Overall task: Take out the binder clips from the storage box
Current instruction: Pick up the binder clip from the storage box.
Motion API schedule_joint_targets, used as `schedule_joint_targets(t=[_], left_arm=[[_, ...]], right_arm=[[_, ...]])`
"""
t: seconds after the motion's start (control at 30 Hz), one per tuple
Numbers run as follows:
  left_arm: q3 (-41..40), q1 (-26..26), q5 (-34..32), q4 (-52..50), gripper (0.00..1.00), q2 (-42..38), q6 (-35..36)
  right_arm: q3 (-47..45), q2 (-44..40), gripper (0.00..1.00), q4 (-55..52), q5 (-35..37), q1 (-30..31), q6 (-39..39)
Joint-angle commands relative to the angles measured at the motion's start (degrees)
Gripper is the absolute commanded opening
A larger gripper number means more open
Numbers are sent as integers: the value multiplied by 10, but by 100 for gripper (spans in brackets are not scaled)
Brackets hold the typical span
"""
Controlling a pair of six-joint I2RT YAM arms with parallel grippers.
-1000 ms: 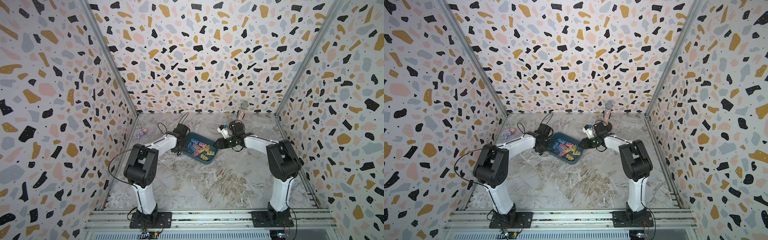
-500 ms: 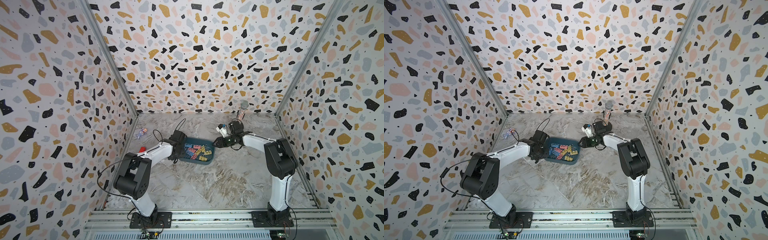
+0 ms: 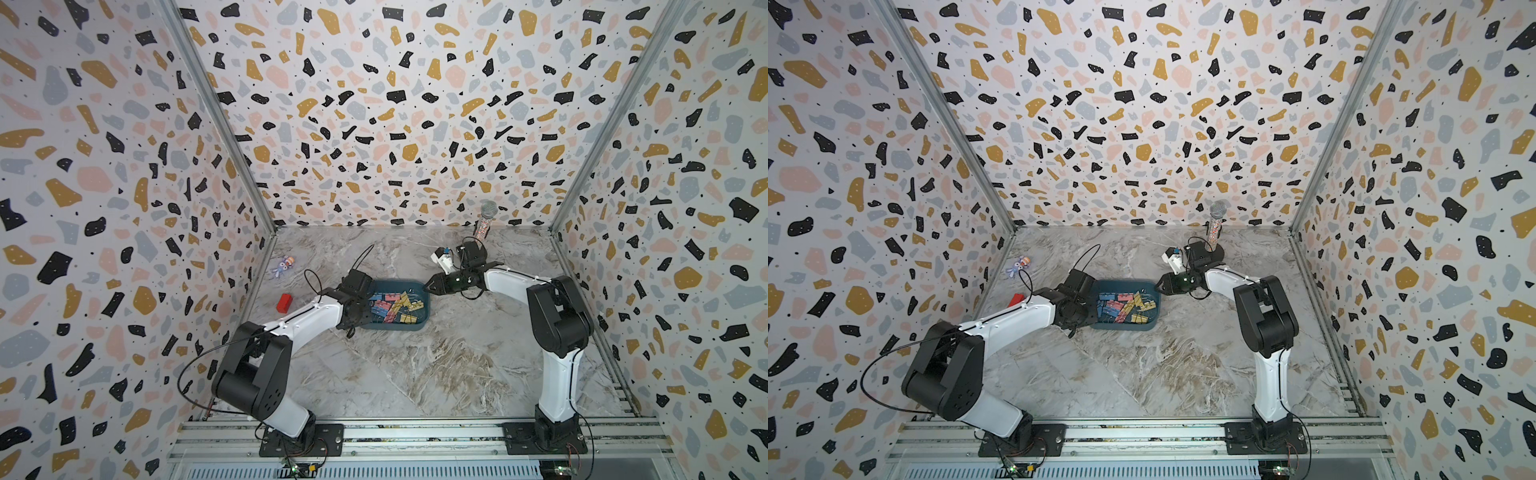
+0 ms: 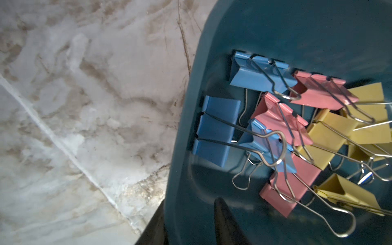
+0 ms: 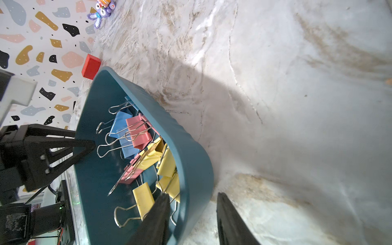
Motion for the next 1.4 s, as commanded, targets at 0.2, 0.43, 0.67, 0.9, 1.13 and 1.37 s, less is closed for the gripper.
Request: schedule_joint_targets(t=[0.2,0.43,0.67,0.9,1.13,1.37], left_arm=[[7,-4,-62,-19,58,-60,7],[25,-3,-101,-20,69,-112,35],[40,30,-107,-16,81,-117,69],[44,82,-28,24,80,-82,91],[39,110,73,92,66,-28,114],[24,114,109,132,59,5,129]], right_arm=[[19,-67,44,-56,68,1,-47],[23,-123,49,-96,100,2,-97],[23,-164,58,-124,120,24,-198],[48,-144,51,-147,159,104,-312],[84,-87,39,-133,211,162,-381],[122,-21,37,-128,240,183,-425]])
